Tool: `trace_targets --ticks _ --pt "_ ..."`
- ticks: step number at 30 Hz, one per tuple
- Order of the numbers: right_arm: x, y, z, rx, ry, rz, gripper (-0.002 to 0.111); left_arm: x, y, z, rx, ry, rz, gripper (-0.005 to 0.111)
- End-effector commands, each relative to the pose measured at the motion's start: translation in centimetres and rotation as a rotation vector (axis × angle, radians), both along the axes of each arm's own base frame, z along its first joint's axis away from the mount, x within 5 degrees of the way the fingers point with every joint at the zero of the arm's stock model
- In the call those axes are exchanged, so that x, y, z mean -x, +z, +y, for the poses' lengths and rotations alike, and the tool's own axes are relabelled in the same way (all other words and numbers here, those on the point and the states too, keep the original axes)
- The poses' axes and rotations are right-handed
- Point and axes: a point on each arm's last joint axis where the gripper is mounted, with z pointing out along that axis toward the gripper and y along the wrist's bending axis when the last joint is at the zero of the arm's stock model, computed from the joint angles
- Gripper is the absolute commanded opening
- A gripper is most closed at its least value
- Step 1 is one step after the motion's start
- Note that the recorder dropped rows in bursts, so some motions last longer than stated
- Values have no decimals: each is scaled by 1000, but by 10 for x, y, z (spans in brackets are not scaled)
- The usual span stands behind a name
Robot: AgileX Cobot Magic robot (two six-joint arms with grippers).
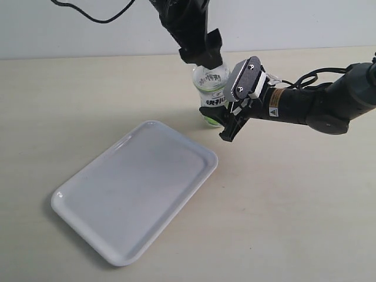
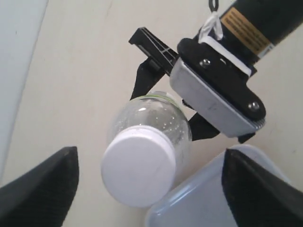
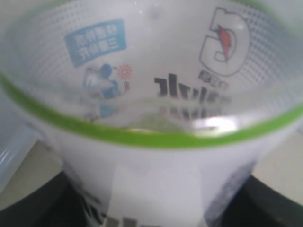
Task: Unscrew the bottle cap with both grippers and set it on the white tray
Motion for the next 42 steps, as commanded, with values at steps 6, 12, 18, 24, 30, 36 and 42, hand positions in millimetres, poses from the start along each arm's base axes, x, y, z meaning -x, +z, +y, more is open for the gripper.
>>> trace_targets --ticks 6,12,18,24,30,36,42 --pt "-1 3 -2 22 -13 1 0 -2 2 -2 -145 -368 -230 79" --pt "-1 3 -2 22 -13 1 0 -4 -1 -4 -151 -394 -266 79" --pt "-1 2 -3 27 -15 4 0 -4 -1 -4 -151 -386 -249 76" --pt "-1 2 -3 26 -16 4 0 -3 -3 -2 -158 -380 -222 74" --pt "-1 2 -3 26 -16 4 0 -5 -11 -4 -160 -363 -189 74" --pt "-1 2 -3 26 -16 4 0 -6 -10 -1 -190 -359 -206 65" --pt "-1 2 -3 26 -16 4 0 -6 -10 -1 -192 -359 -207 25"
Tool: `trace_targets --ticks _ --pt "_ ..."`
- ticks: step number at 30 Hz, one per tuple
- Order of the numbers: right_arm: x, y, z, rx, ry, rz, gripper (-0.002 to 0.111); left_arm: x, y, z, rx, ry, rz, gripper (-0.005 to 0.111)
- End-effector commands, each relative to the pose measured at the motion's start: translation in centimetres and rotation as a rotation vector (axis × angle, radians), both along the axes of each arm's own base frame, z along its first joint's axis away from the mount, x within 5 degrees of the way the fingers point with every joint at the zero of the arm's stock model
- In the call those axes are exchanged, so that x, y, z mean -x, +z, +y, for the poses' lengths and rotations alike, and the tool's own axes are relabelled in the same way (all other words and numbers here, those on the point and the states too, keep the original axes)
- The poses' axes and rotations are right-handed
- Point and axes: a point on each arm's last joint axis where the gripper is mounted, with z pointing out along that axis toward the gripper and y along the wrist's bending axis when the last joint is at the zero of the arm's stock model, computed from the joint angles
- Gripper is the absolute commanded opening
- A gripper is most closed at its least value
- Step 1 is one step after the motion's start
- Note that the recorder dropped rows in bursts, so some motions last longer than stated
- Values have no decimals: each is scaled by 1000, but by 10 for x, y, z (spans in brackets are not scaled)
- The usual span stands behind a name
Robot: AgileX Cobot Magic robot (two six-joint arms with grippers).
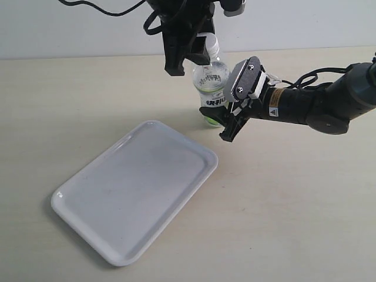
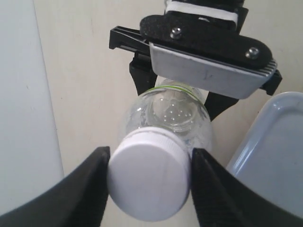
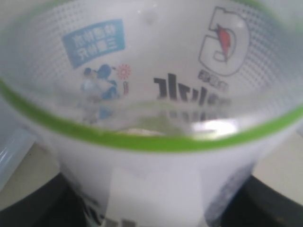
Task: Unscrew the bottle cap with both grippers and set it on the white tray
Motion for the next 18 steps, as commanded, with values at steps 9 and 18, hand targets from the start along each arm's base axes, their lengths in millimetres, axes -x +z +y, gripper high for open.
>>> trace_targets --ticks 9,18 --pt "-1 3 -3 22 -17 5 0 0 4 1 78 154 68 0" --pt "-1 3 -3 21 -19 5 0 2 4 0 219 463 247 0"
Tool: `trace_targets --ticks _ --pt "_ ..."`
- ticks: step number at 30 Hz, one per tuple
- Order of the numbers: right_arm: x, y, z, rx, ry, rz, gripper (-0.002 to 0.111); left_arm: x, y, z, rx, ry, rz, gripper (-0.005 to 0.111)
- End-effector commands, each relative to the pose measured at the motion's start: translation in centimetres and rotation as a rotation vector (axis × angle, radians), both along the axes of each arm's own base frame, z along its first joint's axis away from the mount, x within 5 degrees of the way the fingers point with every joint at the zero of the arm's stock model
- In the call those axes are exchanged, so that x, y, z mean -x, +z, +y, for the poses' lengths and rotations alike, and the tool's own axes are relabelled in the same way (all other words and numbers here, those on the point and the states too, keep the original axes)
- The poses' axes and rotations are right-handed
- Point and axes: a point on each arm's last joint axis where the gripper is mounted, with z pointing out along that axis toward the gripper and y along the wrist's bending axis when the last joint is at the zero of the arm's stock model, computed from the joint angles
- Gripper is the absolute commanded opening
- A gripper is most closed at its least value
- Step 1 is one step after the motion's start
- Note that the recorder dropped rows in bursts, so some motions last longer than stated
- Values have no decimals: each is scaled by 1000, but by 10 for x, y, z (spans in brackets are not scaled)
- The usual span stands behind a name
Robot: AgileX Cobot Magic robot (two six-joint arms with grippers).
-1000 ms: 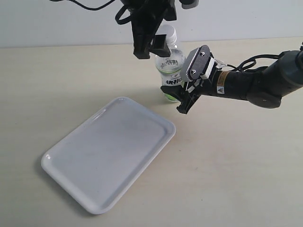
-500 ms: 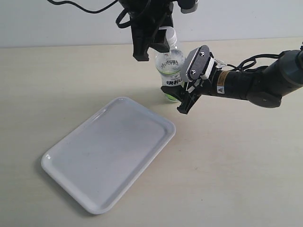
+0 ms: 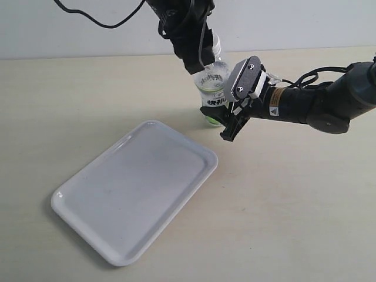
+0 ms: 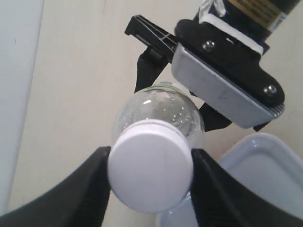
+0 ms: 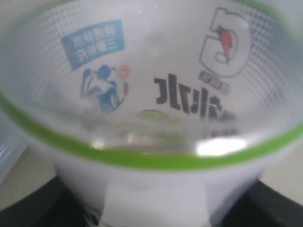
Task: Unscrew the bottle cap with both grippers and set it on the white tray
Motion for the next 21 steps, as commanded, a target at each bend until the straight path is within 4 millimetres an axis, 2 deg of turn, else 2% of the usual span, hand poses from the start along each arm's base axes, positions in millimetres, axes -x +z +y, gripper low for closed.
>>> trace_targets --ticks 1,9,21 --pt "-1 1 -2 12 -17 8 0 3 4 -1 96 173 100 0" --pt "-2 1 -3 7 -31 8 0 7 4 -4 218 362 265 0" --pt "-2 0 -4 18 -36 16 0 6 6 -4 221 363 245 0"
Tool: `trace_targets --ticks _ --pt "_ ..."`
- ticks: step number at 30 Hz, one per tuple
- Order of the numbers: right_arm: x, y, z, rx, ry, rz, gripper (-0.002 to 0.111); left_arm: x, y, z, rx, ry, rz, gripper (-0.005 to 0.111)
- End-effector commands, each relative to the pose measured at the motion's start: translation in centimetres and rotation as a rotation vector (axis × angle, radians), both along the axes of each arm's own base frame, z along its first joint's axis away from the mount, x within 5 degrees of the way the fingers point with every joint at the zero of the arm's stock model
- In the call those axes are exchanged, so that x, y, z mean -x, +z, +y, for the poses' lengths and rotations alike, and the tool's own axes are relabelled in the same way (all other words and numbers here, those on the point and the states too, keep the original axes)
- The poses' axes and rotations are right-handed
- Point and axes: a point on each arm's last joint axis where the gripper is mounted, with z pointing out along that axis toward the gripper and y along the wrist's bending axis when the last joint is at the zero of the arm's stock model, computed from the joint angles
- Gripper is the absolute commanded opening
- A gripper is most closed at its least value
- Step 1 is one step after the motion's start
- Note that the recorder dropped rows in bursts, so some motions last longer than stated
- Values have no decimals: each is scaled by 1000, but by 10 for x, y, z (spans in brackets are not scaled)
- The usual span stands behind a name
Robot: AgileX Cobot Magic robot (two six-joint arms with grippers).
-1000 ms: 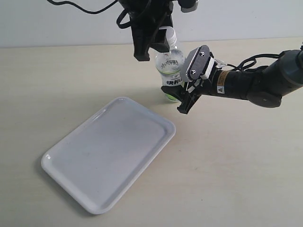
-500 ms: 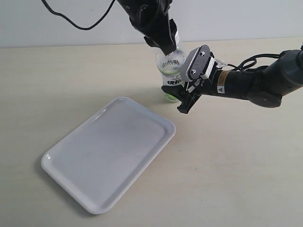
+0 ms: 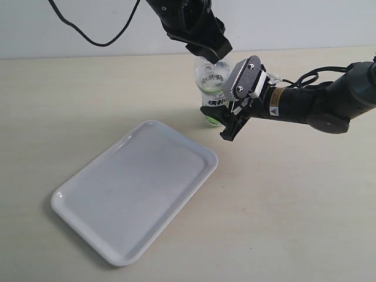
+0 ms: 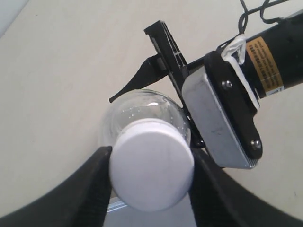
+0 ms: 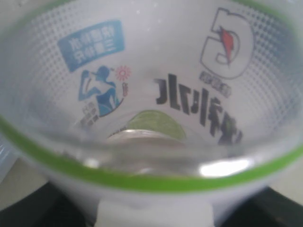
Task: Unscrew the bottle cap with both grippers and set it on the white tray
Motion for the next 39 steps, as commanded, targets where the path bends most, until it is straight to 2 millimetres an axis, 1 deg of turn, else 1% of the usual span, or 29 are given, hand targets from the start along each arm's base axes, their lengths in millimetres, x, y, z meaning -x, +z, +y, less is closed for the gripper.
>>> trace_targets --ticks 1,8,14,19,23,31,37,39 --pt "-1 0 -3 19 -30 15 0 3 8 0 37 16 10 0" --pt "-1 -1 -4 27 -35 22 0 3 17 3 44 14 -34 0" --pt "-1 -1 -4 32 -37 25 0 3 19 3 48 15 -44 0" --pt "-1 -1 -4 32 -37 25 0 5 26 5 62 16 -63 0" --pt "-1 -1 -4 32 -37 25 0 5 28 5 66 16 -68 0" --pt "-1 -1 -4 32 -37 25 0 5 29 5 61 4 -75 0" --pt "-1 -1 -4 32 -39 28 0 4 25 4 47 -9 -71 0" --pt "-1 -2 -5 36 -41 31 0 4 22 4 41 -14 -71 4"
